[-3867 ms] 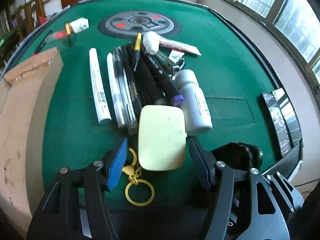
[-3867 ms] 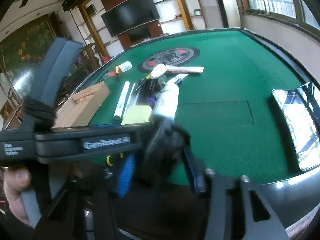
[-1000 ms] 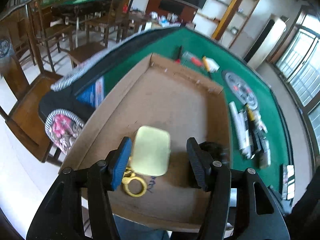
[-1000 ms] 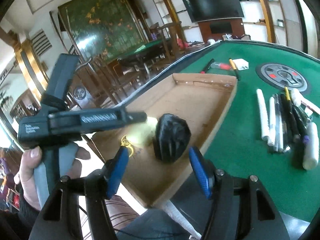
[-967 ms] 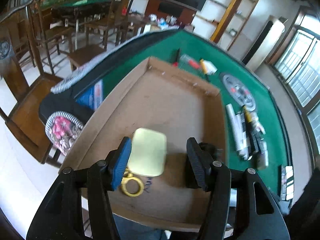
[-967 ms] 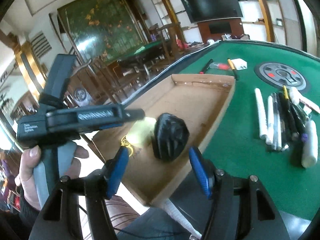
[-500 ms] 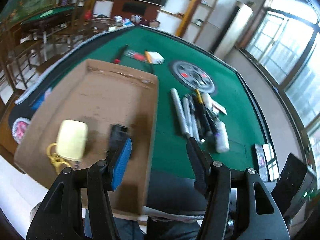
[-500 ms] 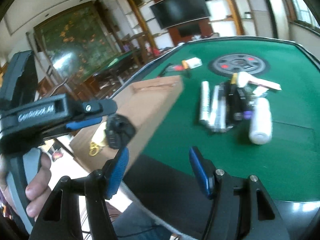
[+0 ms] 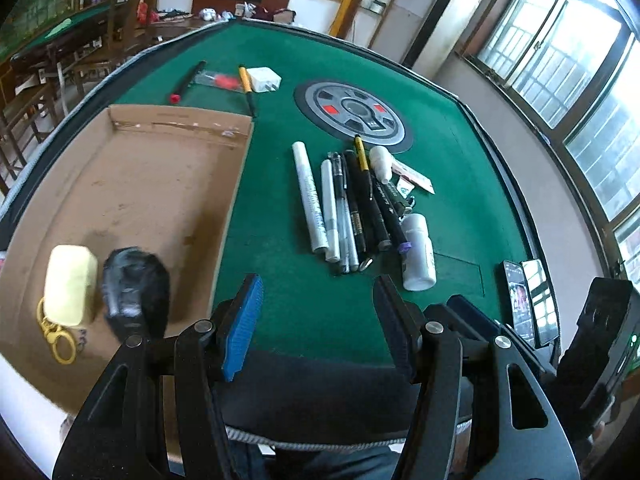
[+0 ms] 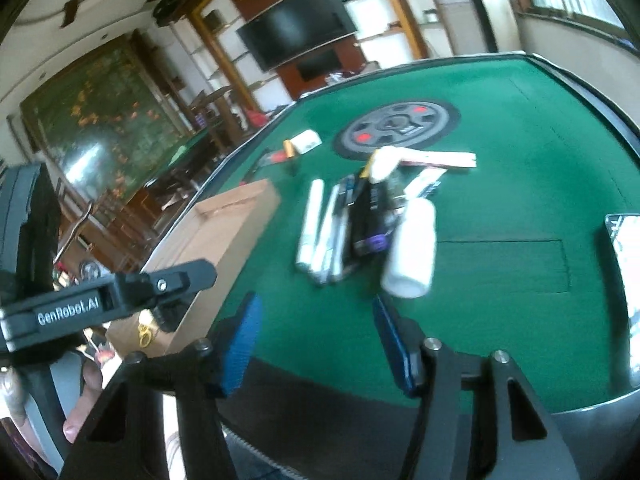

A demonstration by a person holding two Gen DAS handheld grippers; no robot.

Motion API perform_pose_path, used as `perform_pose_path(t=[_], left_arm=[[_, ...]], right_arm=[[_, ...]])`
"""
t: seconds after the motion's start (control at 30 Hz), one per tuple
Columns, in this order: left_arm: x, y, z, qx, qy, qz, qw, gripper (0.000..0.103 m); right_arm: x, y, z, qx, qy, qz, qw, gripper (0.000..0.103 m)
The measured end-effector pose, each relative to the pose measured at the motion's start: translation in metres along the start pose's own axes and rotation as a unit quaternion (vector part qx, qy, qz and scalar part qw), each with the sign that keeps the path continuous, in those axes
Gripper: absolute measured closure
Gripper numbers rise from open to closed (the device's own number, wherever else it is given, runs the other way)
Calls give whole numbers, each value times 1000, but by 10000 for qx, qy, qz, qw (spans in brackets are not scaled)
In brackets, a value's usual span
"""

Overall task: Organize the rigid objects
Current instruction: 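Grasp the white PAINT marker with the left tool while the right grasps the white bottle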

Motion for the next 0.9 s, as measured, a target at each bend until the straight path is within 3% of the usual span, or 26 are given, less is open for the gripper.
perform_pose_path(t=[0.3,0.73,0.9], left_arm=[[2,-10,-19,178,-48,36,9998,45],[1,-37,-54,447,-257,124,9986,45],[1,-57,-81,498,-610,132,9968,45]], right_arm=[[-21,-13,-4,-6,322,-150,9994,52],[-51,-25,-44,523,605,-676,9945,68],[-50,-24,-45,577,634,-745,9935,68]])
Point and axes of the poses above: each gripper's, at about its wrist camera, not at the fingertips, and z roughly against the way its jaws point, x to its left, y to its underside, the point moved 3 cm from there along -z, roughly the way its jaws point, and after that the axes turned 8 degrees about y, right-handed, at the moved point
